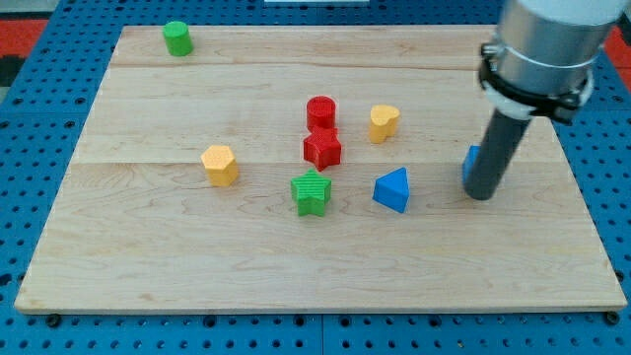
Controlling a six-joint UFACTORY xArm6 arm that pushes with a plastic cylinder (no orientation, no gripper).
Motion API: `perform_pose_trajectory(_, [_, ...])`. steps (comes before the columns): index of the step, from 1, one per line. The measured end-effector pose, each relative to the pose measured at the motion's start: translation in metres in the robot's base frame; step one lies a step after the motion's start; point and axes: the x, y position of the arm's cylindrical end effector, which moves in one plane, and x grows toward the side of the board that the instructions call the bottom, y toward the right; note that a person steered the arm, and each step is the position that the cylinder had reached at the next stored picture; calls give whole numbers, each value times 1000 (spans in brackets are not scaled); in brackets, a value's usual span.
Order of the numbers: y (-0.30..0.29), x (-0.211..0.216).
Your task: Move the blue cube to the bottom right side of the yellow heart
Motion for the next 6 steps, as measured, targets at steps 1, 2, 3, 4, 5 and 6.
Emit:
perform_pose_trajectory(1, [45,0])
perform_pose_trajectory(2, [39,-11])
perform_pose_trajectory(3, [2,-15])
perform_pose_trajectory(4, [-5,-28])
perform_pose_trajectory(5, [-5,-55])
perform_pose_trajectory(6, [-8,-77])
